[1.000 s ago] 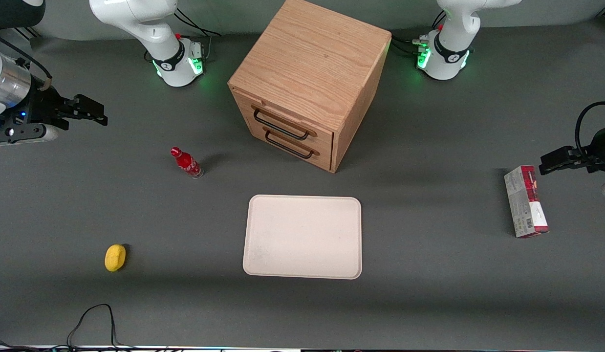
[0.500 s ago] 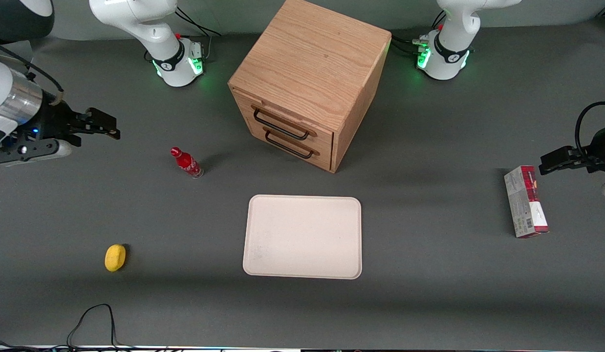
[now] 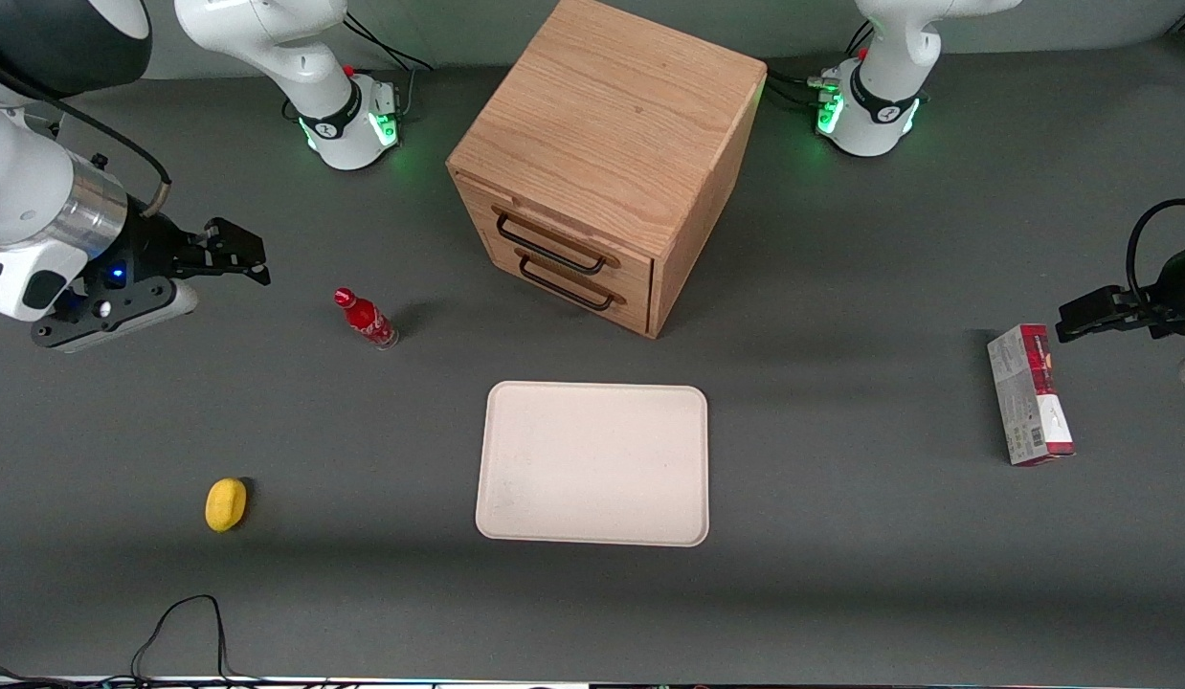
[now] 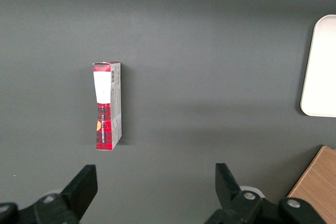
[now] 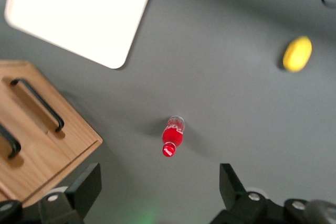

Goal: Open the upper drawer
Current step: 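Move the right gripper to the upper drawer's black handle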

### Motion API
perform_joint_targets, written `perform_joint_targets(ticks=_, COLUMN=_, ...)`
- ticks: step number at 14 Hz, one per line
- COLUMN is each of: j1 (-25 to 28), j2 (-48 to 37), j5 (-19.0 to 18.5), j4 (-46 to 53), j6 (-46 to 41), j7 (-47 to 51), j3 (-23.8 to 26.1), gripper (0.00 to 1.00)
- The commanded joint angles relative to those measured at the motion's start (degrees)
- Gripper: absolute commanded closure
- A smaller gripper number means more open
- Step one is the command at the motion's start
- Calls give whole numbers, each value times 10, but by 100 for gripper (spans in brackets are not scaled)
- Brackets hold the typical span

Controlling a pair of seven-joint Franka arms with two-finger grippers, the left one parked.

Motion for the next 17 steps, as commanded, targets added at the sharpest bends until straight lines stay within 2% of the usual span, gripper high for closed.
perform_joint_targets(ticks=1, j1=13, j2=7, j5=6, j4=39, j6=-28, j7=-79, j3=13, gripper=0)
perform_joint_targets(ticks=5, j1=38, j2=44, j5=10, j4=43, j6=-23, j7=-134, j3=16, gripper=0)
perform_joint_targets(ticks=7, j1=40, j2=50, j5=28, j4=49, j6=-22, j7=-149, j3=43, gripper=0)
perform_joint_targets(ticks=10, j1=43, j2=74, j5=50, j4=53, j6=-16, j7=-143, j3=81, gripper=0)
perform_joint_targets(ticks=13, j1=54, j2=104, j5=68, j4=53, j6=22, j7=-140, j3=88, gripper=0)
perform_joint_targets(ticks=17, j1=90, j2=150, j5=64, j4=52, j6=52, j7=-110, j3=88, gripper=0)
